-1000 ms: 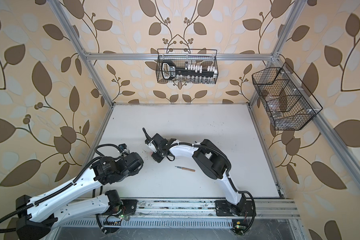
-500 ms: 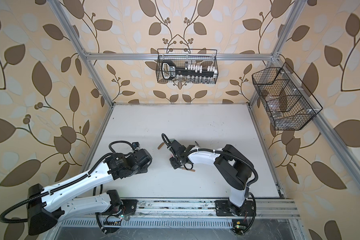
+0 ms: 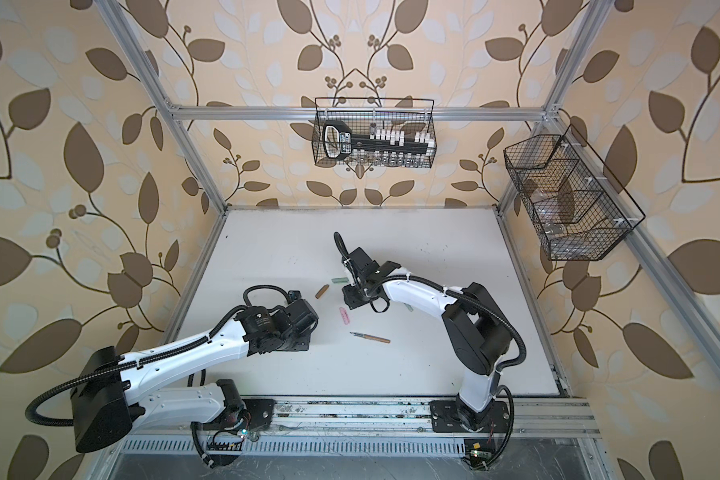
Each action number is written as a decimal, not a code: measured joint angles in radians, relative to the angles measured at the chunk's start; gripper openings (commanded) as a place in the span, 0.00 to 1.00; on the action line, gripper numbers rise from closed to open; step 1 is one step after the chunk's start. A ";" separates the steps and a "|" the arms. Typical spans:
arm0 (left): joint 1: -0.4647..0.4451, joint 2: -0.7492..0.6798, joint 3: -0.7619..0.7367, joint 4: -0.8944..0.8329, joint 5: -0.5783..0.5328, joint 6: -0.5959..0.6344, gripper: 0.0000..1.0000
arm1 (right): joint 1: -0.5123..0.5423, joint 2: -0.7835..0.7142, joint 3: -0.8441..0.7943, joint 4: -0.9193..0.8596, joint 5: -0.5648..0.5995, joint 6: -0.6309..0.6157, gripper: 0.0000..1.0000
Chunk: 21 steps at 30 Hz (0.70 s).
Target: Insert the pens into the pen caps
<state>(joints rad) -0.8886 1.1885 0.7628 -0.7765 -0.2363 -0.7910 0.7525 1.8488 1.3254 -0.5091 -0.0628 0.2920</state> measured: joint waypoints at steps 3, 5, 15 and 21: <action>0.000 -0.002 -0.014 0.015 0.009 0.000 0.06 | 0.031 0.088 0.076 -0.031 0.000 -0.028 0.44; 0.000 -0.008 -0.021 0.021 0.016 0.000 0.06 | 0.048 0.143 0.116 -0.059 0.004 -0.045 0.42; 0.000 -0.028 -0.057 0.040 0.023 0.000 0.05 | 0.117 0.229 0.224 -0.208 0.112 -0.068 0.36; 0.000 -0.028 -0.068 0.049 0.027 0.000 0.06 | 0.147 0.251 0.249 -0.252 0.167 -0.060 0.33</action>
<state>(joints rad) -0.8886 1.1603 0.6945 -0.7277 -0.2089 -0.7914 0.8997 2.1002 1.5749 -0.7609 0.1040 0.2325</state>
